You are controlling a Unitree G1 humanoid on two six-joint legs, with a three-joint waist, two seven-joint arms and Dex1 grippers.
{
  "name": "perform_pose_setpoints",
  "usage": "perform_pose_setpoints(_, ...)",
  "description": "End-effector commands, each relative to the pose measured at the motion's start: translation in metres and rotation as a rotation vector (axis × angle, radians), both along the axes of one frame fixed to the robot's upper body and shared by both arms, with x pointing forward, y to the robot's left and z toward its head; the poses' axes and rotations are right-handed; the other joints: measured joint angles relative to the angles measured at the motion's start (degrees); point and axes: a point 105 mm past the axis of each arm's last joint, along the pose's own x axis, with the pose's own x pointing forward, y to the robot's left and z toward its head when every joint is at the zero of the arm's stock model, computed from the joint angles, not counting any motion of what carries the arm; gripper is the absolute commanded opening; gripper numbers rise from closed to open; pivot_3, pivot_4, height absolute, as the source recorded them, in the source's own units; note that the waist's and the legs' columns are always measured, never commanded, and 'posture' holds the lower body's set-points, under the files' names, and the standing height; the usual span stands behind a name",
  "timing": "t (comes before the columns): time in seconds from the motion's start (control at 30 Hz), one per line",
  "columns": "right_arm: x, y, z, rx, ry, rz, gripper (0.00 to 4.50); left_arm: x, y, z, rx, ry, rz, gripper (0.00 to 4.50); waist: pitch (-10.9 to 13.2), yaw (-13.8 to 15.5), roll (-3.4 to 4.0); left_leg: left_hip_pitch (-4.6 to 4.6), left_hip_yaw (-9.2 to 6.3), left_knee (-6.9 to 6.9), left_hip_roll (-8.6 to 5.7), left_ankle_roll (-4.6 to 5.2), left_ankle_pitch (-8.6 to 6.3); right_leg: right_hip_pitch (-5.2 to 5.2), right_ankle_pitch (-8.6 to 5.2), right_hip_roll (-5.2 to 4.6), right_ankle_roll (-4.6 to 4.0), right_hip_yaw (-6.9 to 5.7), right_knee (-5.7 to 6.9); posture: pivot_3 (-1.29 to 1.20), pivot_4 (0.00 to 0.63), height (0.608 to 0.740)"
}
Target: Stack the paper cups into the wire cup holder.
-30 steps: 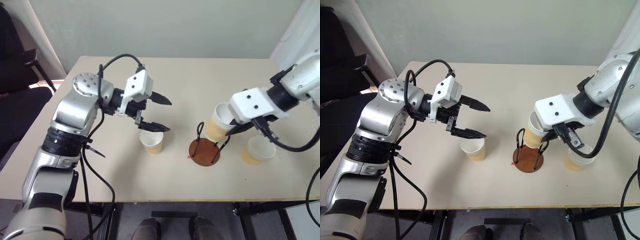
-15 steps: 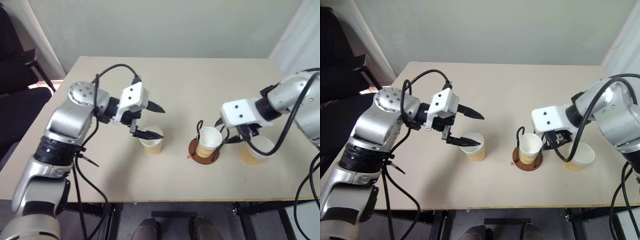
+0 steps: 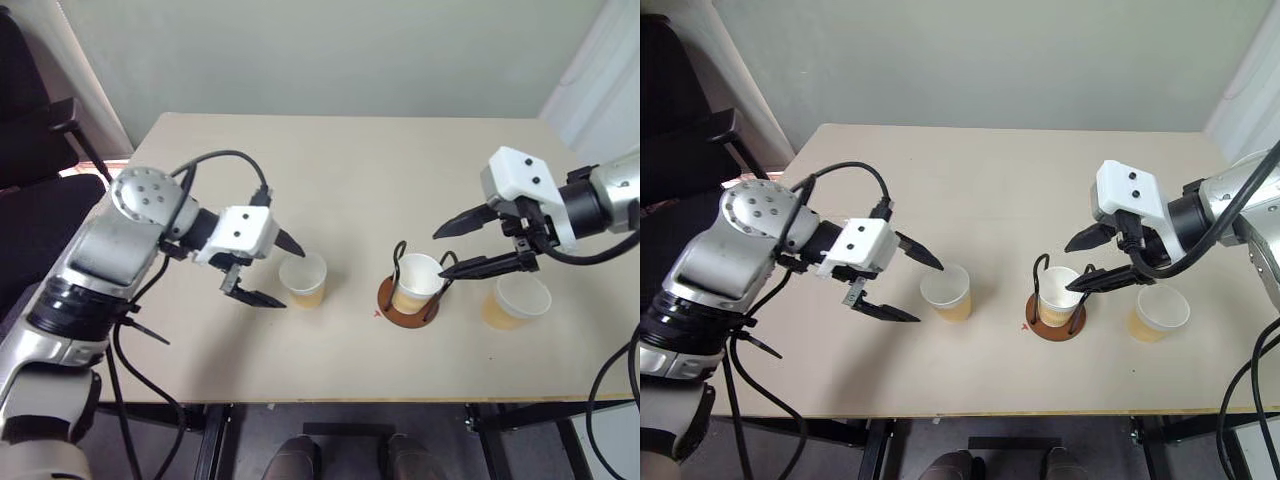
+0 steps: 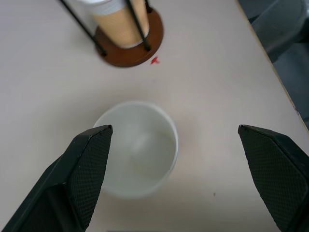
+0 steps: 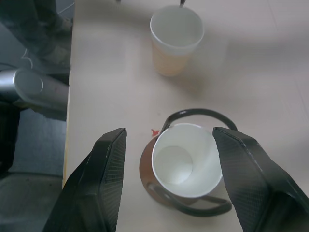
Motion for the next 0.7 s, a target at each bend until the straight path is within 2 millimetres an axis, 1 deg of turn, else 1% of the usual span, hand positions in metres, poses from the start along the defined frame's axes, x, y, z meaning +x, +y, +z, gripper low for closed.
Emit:
perform_pose_setpoints(0.03, -0.007, 0.001, 0.010, 0.029, -0.040, -0.002, 2.92, 0.002, -0.002, 0.001, 0.065, -0.059, -0.062, 4.50, 0.00, -0.02, 0.00, 0.00, 0.00, 0.00, 0.00, 0.00, 0.00, -0.01, 0.00, 0.00, 0.00, 0.00, 0.01, 0.00, 0.150, 0.740)
perform_pose_setpoints(0.1, -0.009, 0.001, 0.009, 0.033, -0.035, -0.010, 2.92, 0.005, -0.002, -0.003, 0.101, -0.078, -0.073, 4.50, 0.00, -0.02, 0.00, -0.01, 0.00, -0.01, 0.00, 0.00, -0.01, -0.01, 0.01, 0.00, 0.02, 0.00, -0.01, 0.00, 0.150, 0.740)
perform_pose_setpoints(0.27, -0.013, 0.000, 0.008, 0.037, -0.030, -0.018, 2.92, 0.016, 0.009, -0.010, 0.194, -0.137, -0.086, 4.50, 0.00, -0.03, 0.00, -0.02, 0.00, -0.03, 0.00, 0.02, -0.02, -0.02, 0.01, 0.00, 0.03, 0.00, -0.06, 0.00, 0.150, 0.740)
perform_pose_setpoints(0.4, -0.015, 0.000, 0.008, 0.040, -0.029, -0.019, 2.92, 0.018, 0.009, -0.015, 0.204, -0.150, -0.106, 4.50, 0.00, -0.02, 0.00, -0.04, 0.01, -0.03, 0.00, 0.04, -0.04, -0.03, 0.01, 0.00, 0.04, 0.00, -0.07, 0.00, 0.150, 0.740)
perform_pose_setpoints(0.5, -0.015, 0.001, 0.008, 0.043, -0.035, -0.021, 2.97, 0.015, 0.008, -0.020, 0.198, -0.136, -0.128, 3.97, 0.00, -0.01, 0.00, -0.06, 0.00, -0.02, -0.01, 0.05, -0.04, -0.03, 0.02, 0.00, 0.04, 0.00, -0.08, 0.00, 0.150, 0.740)
perform_pose_setpoints(0.6, -0.014, 0.001, 0.010, 0.044, -0.047, -0.019, 2.97, 0.012, 0.010, -0.027, 0.224, -0.147, -0.156, 2.88, 0.00, -0.03, 0.00, -0.05, 0.01, -0.02, -0.01, 0.07, -0.05, -0.03, 0.02, 0.00, 0.04, 0.00, -0.07, 0.00, 0.150, 0.740)
perform_pose_setpoints(0.7, -0.014, 0.001, 0.011, 0.045, -0.051, -0.017, 2.97, 0.014, 0.007, -0.027, 0.228, -0.166, -0.171, 1.84, 0.00, 0.00, 0.00, -0.05, 0.01, -0.02, 0.00, 0.07, -0.05, -0.05, 0.01, 0.01, 0.04, 0.00, -0.05, 0.00, 0.150, 0.740)
